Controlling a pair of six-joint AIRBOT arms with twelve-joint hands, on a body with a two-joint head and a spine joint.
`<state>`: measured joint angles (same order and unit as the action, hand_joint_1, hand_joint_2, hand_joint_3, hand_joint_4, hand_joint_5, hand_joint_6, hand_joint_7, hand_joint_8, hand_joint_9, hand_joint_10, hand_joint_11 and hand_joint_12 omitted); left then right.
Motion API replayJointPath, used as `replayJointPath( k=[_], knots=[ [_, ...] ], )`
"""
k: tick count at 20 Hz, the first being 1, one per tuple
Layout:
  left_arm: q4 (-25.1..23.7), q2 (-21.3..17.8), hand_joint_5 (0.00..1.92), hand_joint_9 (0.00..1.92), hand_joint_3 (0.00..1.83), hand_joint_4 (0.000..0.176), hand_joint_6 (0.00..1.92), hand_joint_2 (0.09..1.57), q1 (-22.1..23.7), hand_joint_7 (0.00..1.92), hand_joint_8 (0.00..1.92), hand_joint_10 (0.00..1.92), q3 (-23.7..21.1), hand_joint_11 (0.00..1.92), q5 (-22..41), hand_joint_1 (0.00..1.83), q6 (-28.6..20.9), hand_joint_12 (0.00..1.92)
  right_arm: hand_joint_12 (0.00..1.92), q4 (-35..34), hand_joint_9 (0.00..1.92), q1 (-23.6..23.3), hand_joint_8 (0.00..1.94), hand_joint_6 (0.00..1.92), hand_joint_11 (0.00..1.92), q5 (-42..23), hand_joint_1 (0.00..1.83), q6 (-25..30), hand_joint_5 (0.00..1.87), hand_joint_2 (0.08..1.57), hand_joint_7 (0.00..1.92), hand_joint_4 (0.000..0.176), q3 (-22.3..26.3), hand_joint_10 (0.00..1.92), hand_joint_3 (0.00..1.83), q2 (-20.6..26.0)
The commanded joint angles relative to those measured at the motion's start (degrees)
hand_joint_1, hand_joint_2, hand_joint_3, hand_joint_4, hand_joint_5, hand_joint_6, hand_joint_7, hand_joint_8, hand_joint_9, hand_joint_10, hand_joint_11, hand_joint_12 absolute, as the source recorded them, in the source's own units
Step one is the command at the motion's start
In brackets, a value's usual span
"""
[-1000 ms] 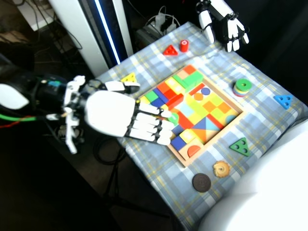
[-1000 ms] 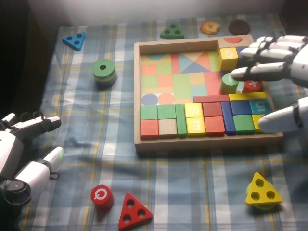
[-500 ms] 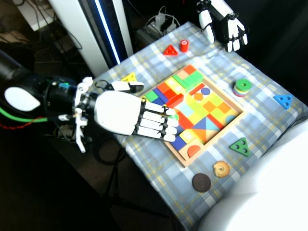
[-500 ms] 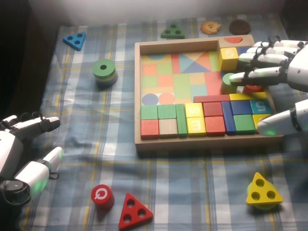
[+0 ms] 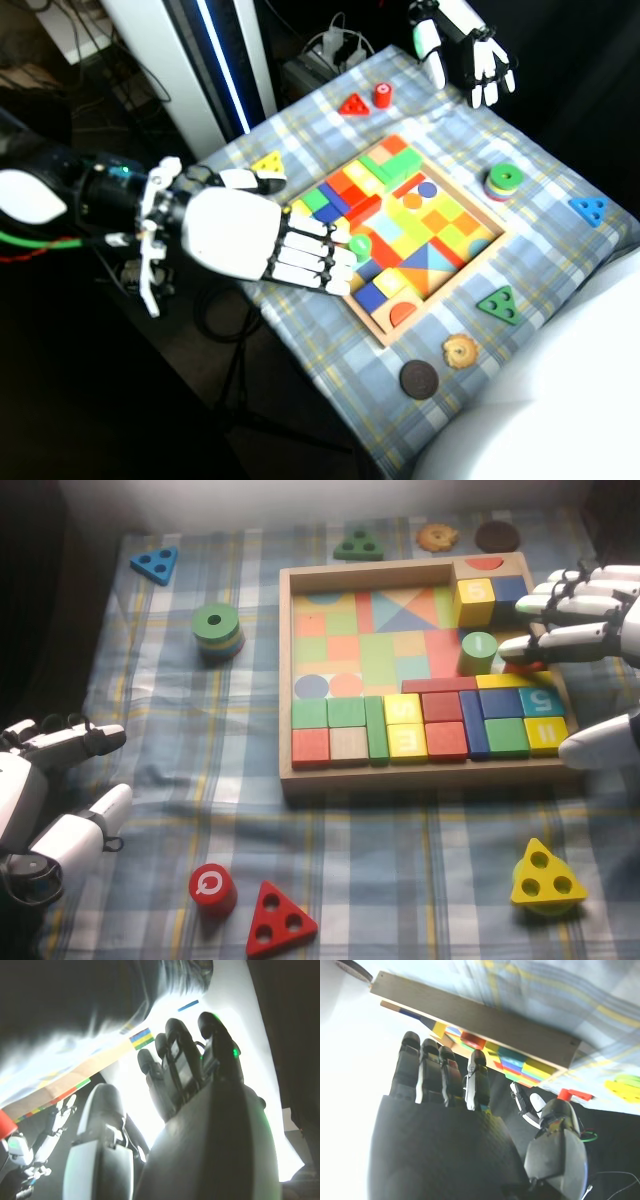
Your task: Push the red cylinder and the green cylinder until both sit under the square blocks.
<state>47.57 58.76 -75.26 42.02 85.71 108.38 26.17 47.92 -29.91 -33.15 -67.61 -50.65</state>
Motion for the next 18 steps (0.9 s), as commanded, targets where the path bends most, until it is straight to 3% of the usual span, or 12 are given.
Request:
replayJointPath(
  k=[1,3,4,5,6,8,10,12,13,16,17,18],
  knots=[
    [-2.3,-0.23,0.63,0.43,0.0,0.027,0.0,1.37,0.46,0.49,0.0,0.0,0.28,0.0,6.48,0.72,-0.25,0.28,0.0,-1.87,0.0,-0.54,0.0,0.0,0.0,-6.27,0.0,0.31,0.2,0.91,0.0,0.148,-0.18,0.0,0.0,-0.1],
    [-2.3,-0.24,0.63,0.43,0.0,0.02,0.0,1.36,0.46,0.49,0.0,0.0,0.35,0.0,6.44,0.73,-0.25,0.28,0.0,-3.01,0.0,-0.55,0.0,0.0,0.0,-7.38,0.0,0.3,0.21,0.92,0.0,0.147,-0.71,0.0,0.0,-0.71],
    [-2.3,-0.28,0.64,0.44,0.0,0.022,0.0,1.36,0.46,0.5,0.01,0.0,0.38,0.0,6.44,0.73,-0.25,0.28,0.0,-3.51,0.0,-0.56,0.0,0.0,0.0,-7.97,0.0,0.3,0.21,0.92,0.0,0.137,-0.95,0.0,0.0,-0.99],
    [-2.31,-0.31,0.63,0.43,0.0,0.029,0.0,1.36,0.46,0.49,0.0,0.0,0.39,0.0,6.42,0.71,-0.25,0.28,0.0,-4.06,0.0,-0.56,0.0,0.01,0.0,-8.57,0.0,0.23,0.22,0.93,0.0,0.132,-1.23,0.0,0.0,-1.33],
    [-2.33,-0.3,0.61,0.42,0.01,0.049,0.0,1.38,0.46,0.49,0.0,0.0,0.36,0.0,6.42,0.65,-0.25,0.26,0.0,-4.58,0.0,-0.56,0.0,0.0,0.0,-9.14,0.0,0.2,0.21,0.94,0.0,0.129,-1.59,0.0,0.01,-1.76],
    [-2.33,-0.27,0.62,0.43,0.0,0.045,0.0,1.37,0.46,0.5,0.0,0.01,0.35,0.0,6.44,0.68,-0.26,0.3,0.0,-4.73,0.0,-0.57,0.0,0.0,0.0,-9.3,0.0,0.17,0.2,0.95,0.0,0.131,-2.1,0.0,0.01,-2.41],
    [-2.4,-0.32,0.61,0.42,0.0,0.056,0.0,1.38,0.48,0.48,0.0,0.0,0.35,0.0,6.35,0.65,-0.32,0.26,0.0,-4.7,0.0,-0.53,0.0,0.0,0.0,-9.18,0.0,0.17,0.2,0.94,0.0,0.132,-2.57,0.0,0.0,-3.03],
    [-2.47,-0.33,0.62,0.43,0.0,0.028,0.0,1.38,0.48,0.49,0.0,0.0,0.3,0.0,6.31,0.66,-0.47,0.29,0.0,-4.7,0.0,-0.53,0.0,0.0,0.0,-9.03,0.0,0.17,0.19,0.92,0.0,0.153,-3.18,0.0,0.0,-3.74],
    [-2.45,-0.27,0.63,0.45,0.0,0.027,0.0,1.38,0.48,0.51,0.0,0.01,0.34,0.0,6.26,0.66,-0.48,0.34,0.0,-4.72,0.0,-0.53,0.0,0.0,0.0,-8.93,0.0,0.17,0.19,0.92,0.0,0.154,-3.8,0.0,0.0,-4.4],
    [-2.61,-0.26,0.63,0.44,0.0,0.02,0.0,1.35,0.48,0.5,0.0,0.0,0.35,0.0,6.12,0.74,-0.48,0.33,0.0,-4.75,0.0,-0.54,0.0,0.0,0.0,-8.71,0.0,0.17,0.19,0.95,0.0,0.146,-4.8,0.0,0.01,-5.51],
    [-2.62,-0.27,0.62,0.44,0.0,0.027,0.0,1.35,0.48,0.49,0.0,0.0,0.36,0.0,6.09,0.73,-0.49,0.34,0.0,-4.75,0.0,-0.54,0.0,0.01,0.0,-8.57,0.0,0.17,0.2,0.95,0.0,0.132,-4.97,0.0,0.01,-5.73],
    [-2.63,-0.27,0.62,0.44,0.0,0.027,0.0,1.35,0.48,0.49,0.0,0.0,0.36,0.0,6.09,0.73,-0.5,0.34,0.0,-4.68,0.0,-0.54,0.0,0.01,0.0,-8.29,0.0,0.17,0.2,0.95,0.0,0.132,-5.06,0.0,0.01,-5.84]
  ],
)
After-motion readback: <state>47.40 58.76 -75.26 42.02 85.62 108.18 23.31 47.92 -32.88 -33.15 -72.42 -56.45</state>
